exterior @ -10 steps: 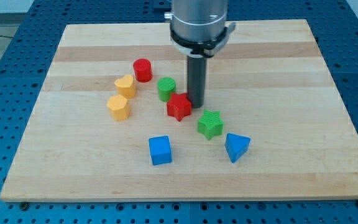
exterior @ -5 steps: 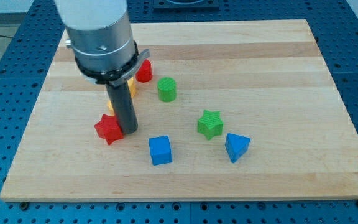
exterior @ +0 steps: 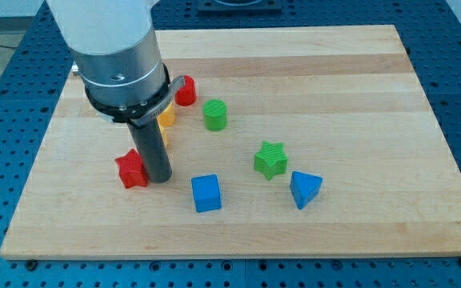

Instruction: Keep red star vertically below yellow hexagon

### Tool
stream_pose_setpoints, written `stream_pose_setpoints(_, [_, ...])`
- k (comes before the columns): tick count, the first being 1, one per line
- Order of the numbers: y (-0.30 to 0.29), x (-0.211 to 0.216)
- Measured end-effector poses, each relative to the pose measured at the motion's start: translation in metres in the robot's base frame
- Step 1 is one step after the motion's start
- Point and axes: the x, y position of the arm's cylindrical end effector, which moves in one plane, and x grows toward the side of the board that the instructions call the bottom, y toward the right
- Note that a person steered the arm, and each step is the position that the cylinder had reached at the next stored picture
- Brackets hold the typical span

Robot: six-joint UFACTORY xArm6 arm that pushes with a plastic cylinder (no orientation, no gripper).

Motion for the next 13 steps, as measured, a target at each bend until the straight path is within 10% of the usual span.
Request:
stream_pose_setpoints(5, [-0.048, 0.064])
stream_pose_setpoints(7, [-0.143, -0.022])
stream_pose_setpoints(13, [-0.047, -0.03])
